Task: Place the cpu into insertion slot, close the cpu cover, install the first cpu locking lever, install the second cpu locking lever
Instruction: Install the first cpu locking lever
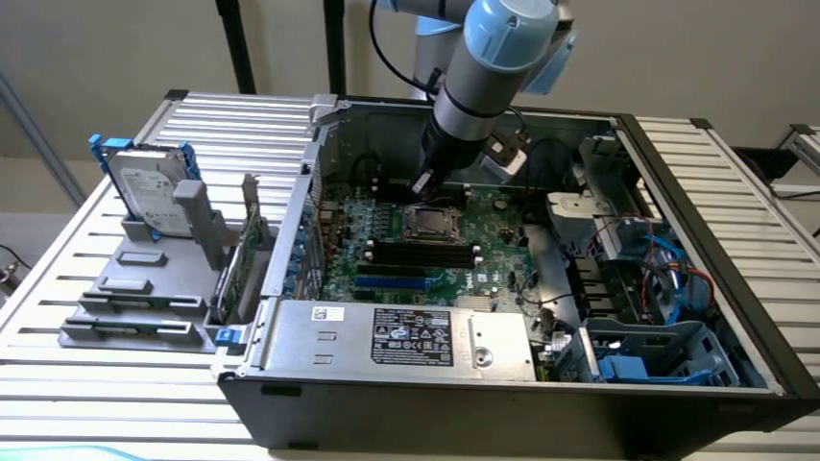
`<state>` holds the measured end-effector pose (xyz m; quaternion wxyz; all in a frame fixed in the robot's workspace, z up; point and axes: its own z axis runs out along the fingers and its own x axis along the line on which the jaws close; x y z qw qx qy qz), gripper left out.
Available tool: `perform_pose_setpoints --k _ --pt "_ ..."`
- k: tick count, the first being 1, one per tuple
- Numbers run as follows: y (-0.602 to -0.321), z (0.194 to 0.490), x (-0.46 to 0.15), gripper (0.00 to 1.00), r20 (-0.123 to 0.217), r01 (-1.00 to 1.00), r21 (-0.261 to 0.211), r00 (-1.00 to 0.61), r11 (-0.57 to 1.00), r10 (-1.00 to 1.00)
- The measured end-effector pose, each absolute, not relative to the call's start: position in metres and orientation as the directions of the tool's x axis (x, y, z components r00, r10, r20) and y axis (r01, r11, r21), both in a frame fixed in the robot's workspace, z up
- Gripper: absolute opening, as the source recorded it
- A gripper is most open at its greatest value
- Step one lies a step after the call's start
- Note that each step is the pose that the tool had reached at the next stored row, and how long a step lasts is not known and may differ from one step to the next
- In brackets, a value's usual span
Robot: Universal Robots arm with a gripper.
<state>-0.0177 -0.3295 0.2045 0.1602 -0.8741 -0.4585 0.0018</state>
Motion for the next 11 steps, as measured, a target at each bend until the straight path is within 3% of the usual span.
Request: perform_pose_setpoints --k 11 --pt "-0.3260 0.2044 -0.0181 0.11 0.144 0.801 -0.282 0.580 -0.528 0.802"
